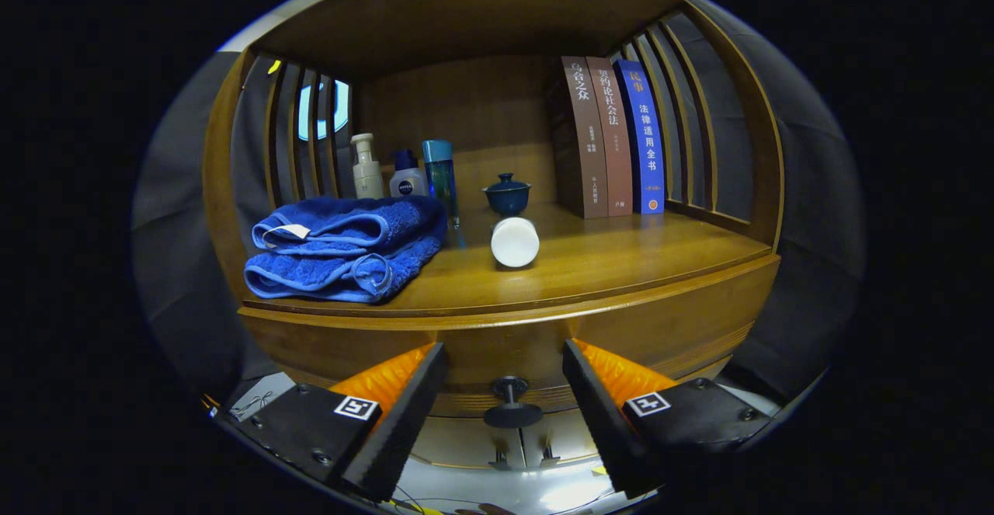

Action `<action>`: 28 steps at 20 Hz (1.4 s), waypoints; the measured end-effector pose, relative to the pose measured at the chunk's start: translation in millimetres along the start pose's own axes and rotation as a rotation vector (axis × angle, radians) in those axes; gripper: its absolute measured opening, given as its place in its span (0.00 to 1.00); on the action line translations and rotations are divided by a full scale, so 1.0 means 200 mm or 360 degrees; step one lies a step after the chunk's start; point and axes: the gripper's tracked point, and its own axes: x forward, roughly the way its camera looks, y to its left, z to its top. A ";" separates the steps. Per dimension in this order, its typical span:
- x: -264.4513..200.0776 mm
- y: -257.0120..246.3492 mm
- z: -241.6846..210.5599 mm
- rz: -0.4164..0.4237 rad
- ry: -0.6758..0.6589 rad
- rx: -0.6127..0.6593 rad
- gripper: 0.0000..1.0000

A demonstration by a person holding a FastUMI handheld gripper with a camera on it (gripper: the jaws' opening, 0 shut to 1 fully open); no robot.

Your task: Pull open the drawer, take out the items inside it, and place them on the countertop above the cabinet.

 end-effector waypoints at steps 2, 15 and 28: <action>-0.02 0.01 0.04 0.0000 -0.0031 -0.0011 1.00; -0.40 0.06 0.51 0.0018 -0.0327 -0.0090 0.99; -1.02 0.11 0.95 0.0071 -0.0542 -0.0095 0.99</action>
